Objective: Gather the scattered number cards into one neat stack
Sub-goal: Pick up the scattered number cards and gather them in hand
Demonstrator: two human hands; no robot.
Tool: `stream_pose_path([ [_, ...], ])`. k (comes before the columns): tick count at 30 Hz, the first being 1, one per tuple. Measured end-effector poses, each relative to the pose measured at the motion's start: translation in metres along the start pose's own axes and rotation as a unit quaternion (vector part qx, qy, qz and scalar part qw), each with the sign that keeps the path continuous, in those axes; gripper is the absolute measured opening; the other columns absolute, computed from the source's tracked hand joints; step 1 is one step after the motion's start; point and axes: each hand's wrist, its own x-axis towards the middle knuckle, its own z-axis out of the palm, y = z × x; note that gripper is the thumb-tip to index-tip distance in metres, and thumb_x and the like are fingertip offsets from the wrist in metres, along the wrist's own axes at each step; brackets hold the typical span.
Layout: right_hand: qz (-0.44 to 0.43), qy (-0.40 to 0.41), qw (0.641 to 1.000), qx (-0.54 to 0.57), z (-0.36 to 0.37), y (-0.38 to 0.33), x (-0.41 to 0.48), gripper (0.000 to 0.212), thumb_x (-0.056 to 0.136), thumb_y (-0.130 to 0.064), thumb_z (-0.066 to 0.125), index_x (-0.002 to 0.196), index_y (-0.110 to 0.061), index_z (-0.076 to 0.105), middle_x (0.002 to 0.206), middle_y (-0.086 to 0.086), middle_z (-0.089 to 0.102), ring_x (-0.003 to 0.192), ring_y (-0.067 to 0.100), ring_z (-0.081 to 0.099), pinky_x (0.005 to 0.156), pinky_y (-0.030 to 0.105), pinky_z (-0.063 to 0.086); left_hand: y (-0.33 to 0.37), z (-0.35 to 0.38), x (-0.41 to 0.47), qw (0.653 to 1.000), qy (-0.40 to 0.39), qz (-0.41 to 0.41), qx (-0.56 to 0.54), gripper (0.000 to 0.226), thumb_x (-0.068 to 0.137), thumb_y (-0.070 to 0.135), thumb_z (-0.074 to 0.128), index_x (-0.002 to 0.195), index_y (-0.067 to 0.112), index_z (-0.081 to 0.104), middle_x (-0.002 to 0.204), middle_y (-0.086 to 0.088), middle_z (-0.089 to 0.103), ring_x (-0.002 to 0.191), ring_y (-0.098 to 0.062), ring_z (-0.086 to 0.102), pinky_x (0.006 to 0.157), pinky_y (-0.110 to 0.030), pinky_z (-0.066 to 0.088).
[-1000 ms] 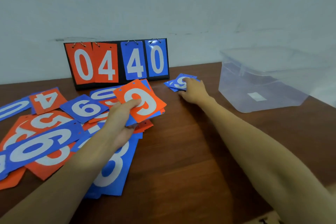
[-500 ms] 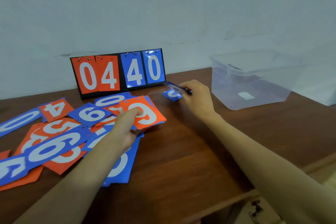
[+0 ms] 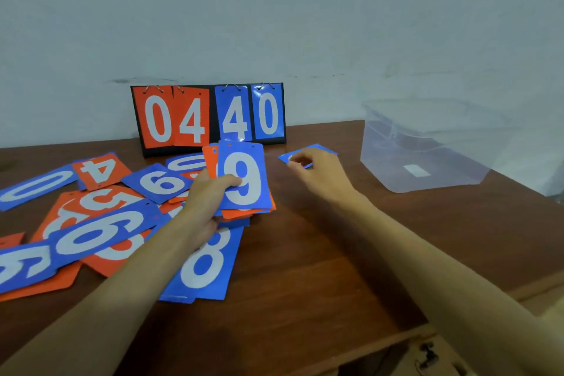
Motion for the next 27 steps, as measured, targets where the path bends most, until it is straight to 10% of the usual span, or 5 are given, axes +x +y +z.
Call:
stream_pose_path([
  [7, 0.114, -0.091, 0.965, -0.216, 0.039, 0.052, 0.056, 0.081, 0.085, -0.064, 0.049, 0.138, -0.004, 0.039, 0.148, 0.015, 0.037, 0.14, 0.03, 0.027, 0.114, 0.045, 0.025, -0.012, -0.009, 0.008, 1.0, 0.003, 0.005, -0.016, 0.03, 0.082, 0.019, 0.07, 0.11, 0.019, 0.061, 0.093, -0.003, 0.074, 0.08, -0.022, 0.072, 0.065, -0.038, 0.059],
  [16, 0.001, -0.075, 0.967, -0.244, 0.032, 0.031, 0.035, 0.033, 0.092, -0.04, 0.054, 0.113, -0.017, 0.063, 0.109, 0.007, 0.068, 0.095, 0.025, 0.062, 0.074, 0.035, 0.049, -0.012, -0.02, 0.006, 0.999, 0.011, 0.016, -0.032, 0.017, 0.085, 0.014, 0.067, 0.1, 0.02, 0.061, 0.081, 0.0, 0.072, 0.056, -0.012, 0.07, 0.045, -0.026, 0.055],
  [27, -0.02, 0.012, 0.994, 0.107, 0.014, -0.012, -0.02, 0.03, 0.087, -0.034, 0.064, 0.116, -0.028, 0.065, 0.113, -0.009, 0.069, 0.099, 0.005, 0.063, 0.082, 0.028, 0.055, 0.0, -0.039, -0.001, 0.999, 0.052, -0.002, 0.002, 0.034, 0.085, 0.016, 0.066, 0.117, 0.012, 0.056, 0.104, -0.011, 0.071, 0.081, -0.024, 0.068, 0.069, -0.037, 0.056],
])
